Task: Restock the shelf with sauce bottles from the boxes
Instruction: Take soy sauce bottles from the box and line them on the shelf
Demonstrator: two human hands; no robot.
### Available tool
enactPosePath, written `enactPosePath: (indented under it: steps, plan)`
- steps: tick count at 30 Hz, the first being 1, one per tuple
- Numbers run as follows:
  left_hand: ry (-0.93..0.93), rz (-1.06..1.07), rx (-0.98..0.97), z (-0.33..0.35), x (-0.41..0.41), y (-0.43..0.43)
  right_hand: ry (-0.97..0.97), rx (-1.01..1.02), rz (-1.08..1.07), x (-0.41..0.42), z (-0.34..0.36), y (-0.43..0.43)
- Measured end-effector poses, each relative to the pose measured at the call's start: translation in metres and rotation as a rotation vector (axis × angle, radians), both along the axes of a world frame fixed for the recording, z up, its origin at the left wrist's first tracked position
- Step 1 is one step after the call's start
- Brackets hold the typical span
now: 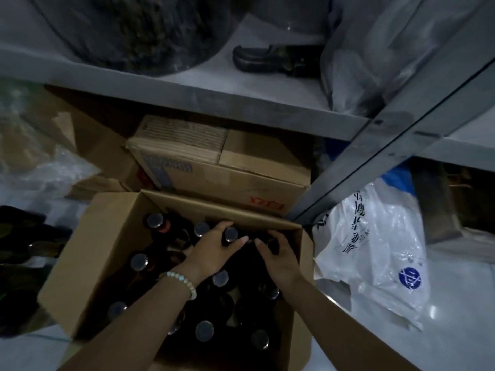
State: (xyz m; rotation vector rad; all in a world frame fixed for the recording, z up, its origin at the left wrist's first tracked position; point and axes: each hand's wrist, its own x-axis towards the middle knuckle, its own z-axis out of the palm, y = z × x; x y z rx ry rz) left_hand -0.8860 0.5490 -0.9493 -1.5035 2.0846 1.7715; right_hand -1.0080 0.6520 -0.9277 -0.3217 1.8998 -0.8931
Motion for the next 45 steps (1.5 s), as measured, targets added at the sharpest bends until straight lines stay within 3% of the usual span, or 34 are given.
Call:
enactPosePath:
  steps: [4, 8, 22, 27, 31, 36, 45]
  plan:
    - [0.166, 0.18, 0.115, -0.014, -0.008, 0.007, 0.038, -0.059, -0.196, 0.011, -0.017, -0.003]
    - [0.273, 0.258, 0.104, -0.023, -0.007, 0.011, 0.129, -0.126, -0.2, 0.015, -0.025, -0.003]
    - [0.262, 0.221, -0.099, -0.023, -0.004, 0.014, 0.194, -0.152, -0.222, 0.019, -0.025, -0.001]
    - [0.267, 0.264, -0.157, 0.004, -0.004, 0.019, 0.385, -0.168, -0.133, 0.015, 0.007, 0.005]
    - [0.213, 0.244, -0.243, 0.06, 0.0, 0.017, 0.538, -0.162, -0.066, 0.01, 0.058, 0.012]
    - [0.228, 0.174, -0.445, 0.164, 0.017, 0.014, 0.534, -0.26, -0.031, 0.001, 0.161, 0.026]
    - [0.362, 0.01, -0.695, 0.474, 0.043, -0.018, 0.607, -0.485, 0.109, -0.002, 0.469, 0.033]
